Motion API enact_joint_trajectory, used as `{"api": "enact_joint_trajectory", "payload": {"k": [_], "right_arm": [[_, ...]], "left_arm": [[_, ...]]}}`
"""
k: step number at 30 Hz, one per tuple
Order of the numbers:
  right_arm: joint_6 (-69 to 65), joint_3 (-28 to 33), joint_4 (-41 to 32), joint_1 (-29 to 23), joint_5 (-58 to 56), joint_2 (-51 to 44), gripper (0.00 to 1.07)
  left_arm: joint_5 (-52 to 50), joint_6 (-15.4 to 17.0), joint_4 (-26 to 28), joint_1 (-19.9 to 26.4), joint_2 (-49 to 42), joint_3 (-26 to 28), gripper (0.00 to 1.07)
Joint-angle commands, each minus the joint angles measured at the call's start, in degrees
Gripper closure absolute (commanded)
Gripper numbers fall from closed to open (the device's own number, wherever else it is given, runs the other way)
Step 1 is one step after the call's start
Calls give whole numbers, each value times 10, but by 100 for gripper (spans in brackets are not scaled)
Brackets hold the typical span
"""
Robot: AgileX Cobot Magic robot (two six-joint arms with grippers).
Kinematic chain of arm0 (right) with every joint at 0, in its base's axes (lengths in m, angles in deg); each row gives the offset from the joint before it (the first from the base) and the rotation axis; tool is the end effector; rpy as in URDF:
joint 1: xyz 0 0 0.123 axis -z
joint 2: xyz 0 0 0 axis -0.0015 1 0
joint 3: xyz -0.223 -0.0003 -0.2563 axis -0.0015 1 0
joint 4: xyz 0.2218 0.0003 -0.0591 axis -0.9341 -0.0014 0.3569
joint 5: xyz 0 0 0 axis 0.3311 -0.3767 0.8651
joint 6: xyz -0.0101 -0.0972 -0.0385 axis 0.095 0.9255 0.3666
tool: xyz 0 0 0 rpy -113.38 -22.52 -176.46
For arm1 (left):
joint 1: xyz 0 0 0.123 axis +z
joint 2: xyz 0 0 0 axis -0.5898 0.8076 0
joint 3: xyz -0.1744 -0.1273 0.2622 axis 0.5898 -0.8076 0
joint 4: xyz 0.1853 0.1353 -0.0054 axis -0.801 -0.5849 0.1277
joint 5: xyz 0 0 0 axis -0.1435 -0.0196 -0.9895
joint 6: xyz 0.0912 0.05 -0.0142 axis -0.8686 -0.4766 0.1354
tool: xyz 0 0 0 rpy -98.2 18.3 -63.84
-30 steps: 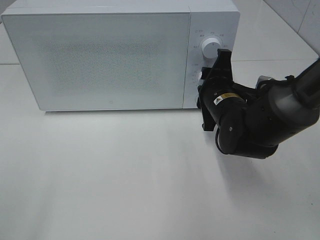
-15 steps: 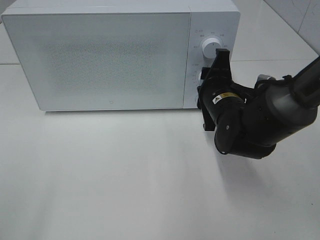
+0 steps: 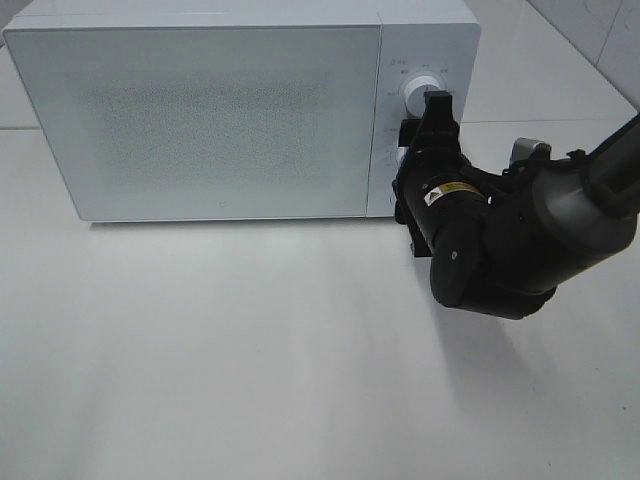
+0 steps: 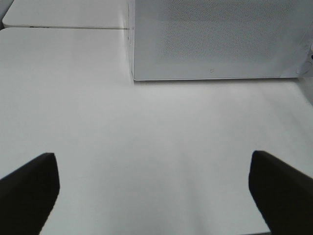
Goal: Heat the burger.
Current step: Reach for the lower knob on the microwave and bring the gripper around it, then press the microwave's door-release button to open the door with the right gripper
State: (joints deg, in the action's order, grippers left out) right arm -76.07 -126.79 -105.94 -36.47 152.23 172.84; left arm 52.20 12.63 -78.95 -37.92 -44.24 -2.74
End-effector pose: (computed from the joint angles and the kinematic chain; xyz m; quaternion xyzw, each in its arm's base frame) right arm 0.3458 0.1836 0.1920 0.5049 0.5510 0.4692 0.4705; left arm -0.0681 -0.0091 0.2638 0.0363 0.8427 -0.0568 0.5341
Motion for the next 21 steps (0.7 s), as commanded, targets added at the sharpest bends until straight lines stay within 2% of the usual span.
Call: {"api": "enact_joint_trajectory", "payload": {"k": [1, 14, 20, 21], "right_arm": [[14, 2, 18, 3, 47, -18, 41], [129, 72, 42, -3, -85, -85, 41], [264, 97, 42, -3, -163, -138, 41], [332, 100, 45, 0, -202, -159, 41]], "left_arm": [[-1, 2, 0, 2, -13, -1, 9], [-1, 2, 1, 2, -13, -1, 9], [-1, 2, 1, 2, -13, -1, 9], [-1, 2, 1, 2, -13, -1, 9]]}}
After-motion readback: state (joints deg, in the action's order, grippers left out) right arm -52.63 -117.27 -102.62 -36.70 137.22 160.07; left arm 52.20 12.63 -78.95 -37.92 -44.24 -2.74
